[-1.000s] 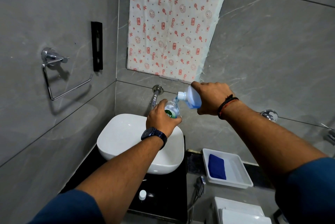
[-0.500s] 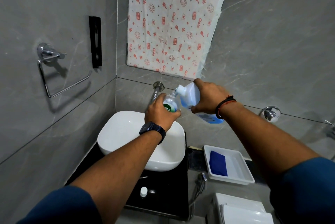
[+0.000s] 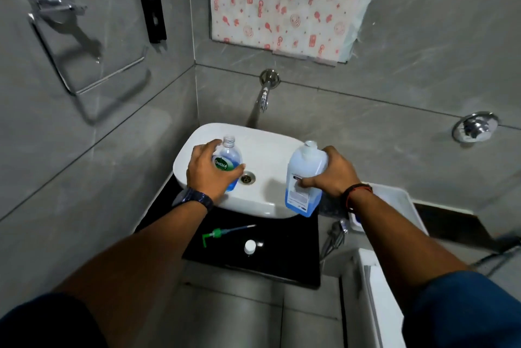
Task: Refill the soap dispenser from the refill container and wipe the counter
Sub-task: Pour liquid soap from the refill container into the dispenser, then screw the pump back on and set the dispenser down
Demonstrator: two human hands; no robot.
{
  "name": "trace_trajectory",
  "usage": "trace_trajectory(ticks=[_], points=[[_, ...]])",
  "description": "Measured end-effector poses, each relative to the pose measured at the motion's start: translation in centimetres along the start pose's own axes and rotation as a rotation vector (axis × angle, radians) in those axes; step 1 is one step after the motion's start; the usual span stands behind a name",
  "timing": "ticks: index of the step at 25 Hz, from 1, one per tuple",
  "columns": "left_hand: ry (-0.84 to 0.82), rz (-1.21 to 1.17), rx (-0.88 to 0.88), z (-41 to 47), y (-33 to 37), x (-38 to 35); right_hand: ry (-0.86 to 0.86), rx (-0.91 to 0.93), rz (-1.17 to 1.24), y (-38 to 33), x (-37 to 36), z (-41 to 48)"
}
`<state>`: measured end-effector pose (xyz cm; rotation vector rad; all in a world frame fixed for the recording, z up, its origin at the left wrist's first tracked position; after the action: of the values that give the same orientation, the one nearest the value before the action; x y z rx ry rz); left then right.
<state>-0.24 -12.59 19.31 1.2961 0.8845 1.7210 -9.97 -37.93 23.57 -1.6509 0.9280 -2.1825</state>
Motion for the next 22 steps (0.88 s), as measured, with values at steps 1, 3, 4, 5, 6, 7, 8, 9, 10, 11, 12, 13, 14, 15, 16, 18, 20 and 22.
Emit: trace_trajectory(ticks=[1, 3, 4, 5, 6, 7, 8, 9, 10, 11, 12, 13, 14, 15, 16, 18, 20, 22], points=[[0.002, 0.014, 0.023, -0.2, -2.3, 0.4, -0.021, -0.013, 0.006, 1.2, -1.7, -0.7], [0.028, 0.035, 0.054, -0.7, -6.7, 1.0, -0.05, -0.029, 0.024, 3.4, -4.8, -2.1], [0.052, 0.049, 0.063, -1.0, -8.7, 1.3, -0.062, -0.036, 0.037, 4.4, -6.2, -2.8], [0.072, 0.069, 0.08, -1.2, -10.7, 1.5, -0.076, -0.049, 0.05, 5.5, -7.6, -3.3], [0.08, 0.092, 0.099, -1.3, -12.5, 1.5, -0.089, -0.06, 0.057, 6.4, -8.9, -3.7], [0.068, 0.111, 0.115, -1.3, -14.3, 1.4, -0.1, -0.065, 0.063, 7.2, -10.1, -4.0], [0.04, 0.121, 0.123, -1.2, -15.9, 1.2, -0.106, -0.066, 0.072, 8.0, -11.2, -4.1], [0.013, 0.121, 0.127, -1.0, -17.3, 0.9, -0.104, -0.065, 0.087, 8.6, -12.2, -4.2], [-0.001, 0.111, 0.133, -0.9, -18.5, 0.6, -0.099, -0.064, 0.107, 9.1, -13.1, -4.3], [-0.003, 0.099, 0.139, -0.8, -19.5, 0.4, -0.096, -0.06, 0.133, 9.6, -13.8, -4.3], [-0.001, 0.091, 0.14, -0.8, -20.2, 0.2, -0.095, -0.054, 0.163, 10.0, -14.4, -4.4], [0.003, 0.09, 0.138, -0.8, -21.1, -0.2, -0.094, -0.049, 0.199, 10.5, -15.0, -4.6], [0.002, 0.091, 0.135, -0.8, -21.9, -0.5, -0.091, -0.046, 0.236, 10.9, -15.5, -4.7], [-0.002, 0.089, 0.133, -0.9, -22.6, -0.8, -0.085, -0.046, 0.275, 11.3, -15.9, -4.8], [-0.005, 0.083, 0.132, -0.9, -23.2, -1.1, -0.079, -0.055, 0.309, 11.7, -16.2, -4.9], [0.004, 0.074, 0.12, -0.8, -24.0, -1.5, -0.086, -0.093, 0.313, 12.6, -16.6, -5.4], [0.01, 0.072, 0.105, -0.8, -24.4, -1.7, -0.163, -0.177, 0.083, 13.6, -16.8, -6.2], [0.009, 0.076, 0.099, -0.8, -24.5, -1.6, -0.391, -0.285, -0.338, 14.3, -17.3, -7.7]])
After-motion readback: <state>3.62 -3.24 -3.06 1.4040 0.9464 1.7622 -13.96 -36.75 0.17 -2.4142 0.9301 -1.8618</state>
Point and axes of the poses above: each hand's wrist, its own z-axis towards the middle knuckle, its own x-axis out of the back of the hand, y = z × x, the point moved 3 cm from there along z, towards the middle knuckle, and after that the axes turned 9 degrees about x, right-handed, at the moved point
